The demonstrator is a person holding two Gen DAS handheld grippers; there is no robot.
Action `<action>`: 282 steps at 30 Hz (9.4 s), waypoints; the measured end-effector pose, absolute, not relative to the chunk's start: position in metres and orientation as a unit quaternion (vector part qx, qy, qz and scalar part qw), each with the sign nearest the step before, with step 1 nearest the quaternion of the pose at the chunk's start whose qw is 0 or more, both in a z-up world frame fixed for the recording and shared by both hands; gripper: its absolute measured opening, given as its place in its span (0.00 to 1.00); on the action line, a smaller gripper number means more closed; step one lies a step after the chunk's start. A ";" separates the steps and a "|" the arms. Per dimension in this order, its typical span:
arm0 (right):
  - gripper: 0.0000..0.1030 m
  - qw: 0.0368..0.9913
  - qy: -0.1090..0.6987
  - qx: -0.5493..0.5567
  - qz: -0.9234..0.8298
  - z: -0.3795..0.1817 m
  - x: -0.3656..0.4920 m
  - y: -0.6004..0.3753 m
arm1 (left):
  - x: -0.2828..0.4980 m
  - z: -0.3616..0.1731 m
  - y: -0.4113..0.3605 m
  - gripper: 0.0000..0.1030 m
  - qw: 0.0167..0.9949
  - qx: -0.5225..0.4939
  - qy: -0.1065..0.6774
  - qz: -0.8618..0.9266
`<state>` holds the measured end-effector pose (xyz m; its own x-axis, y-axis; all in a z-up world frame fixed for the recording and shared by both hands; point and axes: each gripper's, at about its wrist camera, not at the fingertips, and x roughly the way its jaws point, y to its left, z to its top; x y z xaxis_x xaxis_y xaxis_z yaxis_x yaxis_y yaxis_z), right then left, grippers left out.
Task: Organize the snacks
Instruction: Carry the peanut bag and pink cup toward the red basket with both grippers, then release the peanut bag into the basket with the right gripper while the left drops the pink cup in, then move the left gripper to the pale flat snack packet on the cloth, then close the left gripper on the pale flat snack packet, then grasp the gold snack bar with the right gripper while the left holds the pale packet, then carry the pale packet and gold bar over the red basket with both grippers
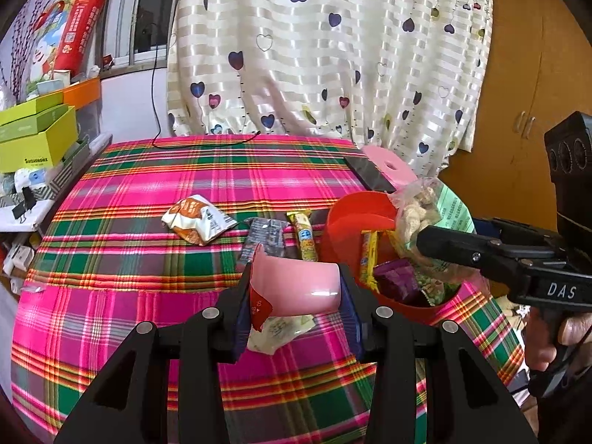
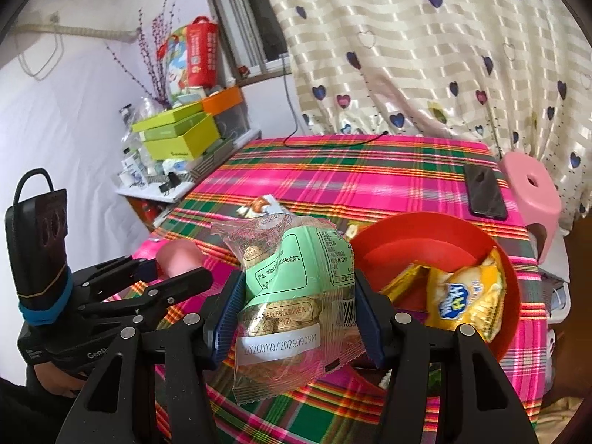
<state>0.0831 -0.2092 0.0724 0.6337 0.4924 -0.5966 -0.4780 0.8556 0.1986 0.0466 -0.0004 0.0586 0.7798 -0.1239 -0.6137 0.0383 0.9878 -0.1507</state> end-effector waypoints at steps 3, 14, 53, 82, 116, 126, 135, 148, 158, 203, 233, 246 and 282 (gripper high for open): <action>0.54 0.908 0.330 0.018 0.257 0.074 0.086 -0.223 | 0.051 0.060 -0.007 0.41 0.941 -0.062 0.328 -0.048; 0.54 0.917 0.329 0.042 0.220 0.073 0.099 -0.264 | 0.073 0.063 -0.028 0.41 0.939 -0.049 0.333 -0.070; 0.56 0.918 0.369 -0.005 0.142 0.024 0.192 -0.281 | 0.127 0.032 -0.046 0.41 0.923 -0.050 0.372 -0.089; 0.23 0.923 0.351 0.038 0.156 0.027 0.157 -0.313 | 0.168 0.014 -0.080 0.47 0.904 -0.064 0.398 -0.141; 0.33 0.913 0.351 -0.004 0.208 0.041 0.117 -0.252 | 0.092 0.021 0.008 0.54 0.919 -0.112 0.372 -0.064; 0.35 0.912 0.346 -0.010 0.219 0.048 0.102 -0.236 | 0.072 0.014 0.022 0.54 0.919 -0.100 0.379 -0.047; 0.35 0.910 0.348 -0.013 0.224 0.048 0.100 -0.230 | 0.068 0.005 0.023 0.54 0.916 -0.091 0.387 -0.053; 0.35 0.905 0.355 -0.019 0.233 0.044 0.097 -0.220 | 0.077 -0.020 0.012 0.62 0.906 -0.049 0.411 -0.086; 0.35 0.902 0.363 -0.019 0.235 0.036 0.102 -0.215 | 0.096 -0.041 0.013 0.67 0.902 -0.013 0.422 -0.094; 0.35 0.883 0.404 -0.030 0.236 0.029 0.174 -0.155 | 0.071 -0.034 0.048 0.53 0.916 -0.073 0.394 -0.029; 0.32 0.735 0.599 -0.285 0.145 -0.042 0.307 -0.079 | 0.045 -0.022 0.086 0.54 0.925 -0.117 0.360 -0.021; 0.21 0.733 0.562 -0.268 0.275 -0.036 0.229 -0.053 | 0.035 -0.017 0.092 0.54 0.927 -0.124 0.354 -0.006; 0.20 0.846 0.430 -0.119 0.291 0.015 0.096 -0.110 | 0.015 0.015 0.053 0.54 0.935 -0.129 0.329 -0.035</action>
<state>0.0962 -0.1097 0.0152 0.4613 0.3903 -0.7968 -0.5956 0.8018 0.0479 0.0146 0.0527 0.0154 0.7810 -0.1500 -0.6062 -0.0197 0.9643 -0.2641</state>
